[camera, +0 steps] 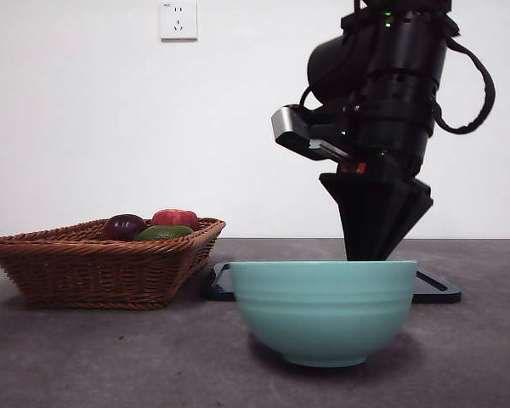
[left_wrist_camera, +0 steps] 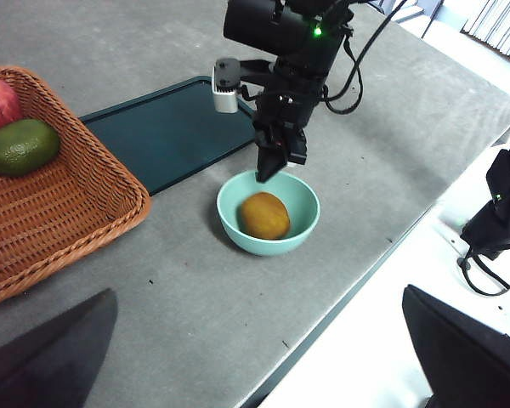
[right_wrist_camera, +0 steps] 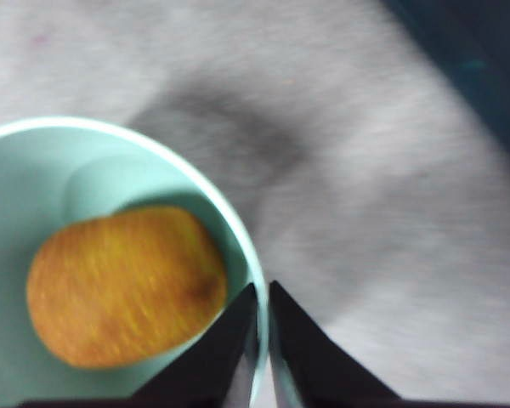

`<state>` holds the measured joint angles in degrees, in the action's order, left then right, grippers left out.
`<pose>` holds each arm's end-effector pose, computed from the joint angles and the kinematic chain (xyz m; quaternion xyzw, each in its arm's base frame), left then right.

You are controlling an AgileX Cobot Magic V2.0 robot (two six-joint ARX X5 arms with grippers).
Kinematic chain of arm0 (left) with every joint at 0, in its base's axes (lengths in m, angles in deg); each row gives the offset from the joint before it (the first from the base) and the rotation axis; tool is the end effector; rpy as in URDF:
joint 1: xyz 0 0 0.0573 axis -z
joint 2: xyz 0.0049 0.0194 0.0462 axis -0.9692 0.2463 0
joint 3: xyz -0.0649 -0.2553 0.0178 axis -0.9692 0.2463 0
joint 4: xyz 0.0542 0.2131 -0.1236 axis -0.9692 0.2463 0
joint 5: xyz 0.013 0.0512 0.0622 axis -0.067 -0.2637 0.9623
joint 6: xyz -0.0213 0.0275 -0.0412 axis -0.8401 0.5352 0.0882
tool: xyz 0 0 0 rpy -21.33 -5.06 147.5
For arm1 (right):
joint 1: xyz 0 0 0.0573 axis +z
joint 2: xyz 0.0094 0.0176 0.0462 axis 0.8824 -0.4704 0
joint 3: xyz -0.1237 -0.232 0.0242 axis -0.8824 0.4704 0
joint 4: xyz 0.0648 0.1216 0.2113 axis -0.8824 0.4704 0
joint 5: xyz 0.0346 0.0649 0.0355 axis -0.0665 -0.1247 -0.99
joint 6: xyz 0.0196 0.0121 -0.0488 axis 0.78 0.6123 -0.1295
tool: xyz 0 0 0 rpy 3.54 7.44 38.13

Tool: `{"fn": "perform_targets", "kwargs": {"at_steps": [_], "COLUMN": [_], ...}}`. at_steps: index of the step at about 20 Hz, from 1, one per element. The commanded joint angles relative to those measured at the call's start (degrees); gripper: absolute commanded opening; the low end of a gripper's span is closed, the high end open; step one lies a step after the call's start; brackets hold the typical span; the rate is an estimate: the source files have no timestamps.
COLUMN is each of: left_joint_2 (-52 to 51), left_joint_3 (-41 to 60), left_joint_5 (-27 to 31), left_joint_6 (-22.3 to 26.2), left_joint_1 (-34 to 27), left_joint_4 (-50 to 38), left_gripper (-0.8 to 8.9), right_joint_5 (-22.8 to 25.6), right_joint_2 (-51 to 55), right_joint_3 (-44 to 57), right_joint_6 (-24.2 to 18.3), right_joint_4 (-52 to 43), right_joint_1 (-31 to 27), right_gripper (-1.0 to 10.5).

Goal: Pick up the wifruite, put it on the bowl, pick up the plate, put it on desk

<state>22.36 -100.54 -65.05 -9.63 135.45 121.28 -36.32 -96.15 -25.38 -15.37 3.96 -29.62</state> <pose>0.0203 -0.0287 0.3658 0.0063 0.2573 -0.4068 0.8765 0.2747 0.1814 0.2065 -0.1640 0.6288 0.3351 0.6823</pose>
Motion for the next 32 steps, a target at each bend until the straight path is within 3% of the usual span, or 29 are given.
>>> {"fn": "perform_targets", "kwargs": {"at_steps": [1, 8, 15, 18, 26, 27, 29, 32], "left_joint_2": [0.2, 0.22, 0.22, 0.22, 0.22, 0.22, 0.22, 0.22], "left_joint_3": [-0.57, -0.57, -0.57, -0.57, -0.57, -0.57, -0.57, -0.57], "left_joint_5": [0.13, 0.13, 0.13, 0.13, 0.13, 0.13, 0.13, 0.15], "left_joint_6": [-0.13, -0.11, -0.11, -0.11, -0.11, -0.09, 0.11, 0.09], "left_joint_1": [0.52, 0.52, 0.52, 0.52, 0.52, 0.52, 0.52, 0.52], "left_joint_4": [-0.72, -0.7, -0.7, -0.7, -0.7, -0.68, -0.66, -0.76], "left_gripper": [6.02, 6.02, 6.02, 6.02, 6.02, 6.02, 6.02, 6.02], "right_joint_5": [2.73, 3.93, 3.23, 0.52, 0.83, 1.09, 2.54, 2.47], "right_joint_2": [-1.22, -4.33, -20.33, -24.57, -26.08, -25.83, -24.39, -19.82], "right_joint_3": [-4.39, -18.73, -37.66, -38.86, -38.86, -38.88, -39.71, -42.88], "right_joint_6": [0.61, -0.52, -5.4, -5.64, -4.83, -3.87, -2.36, 0.55], "right_joint_4": [0.07, 0.83, 6.8, 6.6, 7.23, 7.21, 7.45, 13.05], "right_joint_1": [0.39, -1.79, -8.04, -10.64, -11.56, -11.91, -12.98, -14.62], "right_gripper": [0.1, 0.1, 0.1, 0.1, 0.2, 1.0, 4.0, 5.1]}}
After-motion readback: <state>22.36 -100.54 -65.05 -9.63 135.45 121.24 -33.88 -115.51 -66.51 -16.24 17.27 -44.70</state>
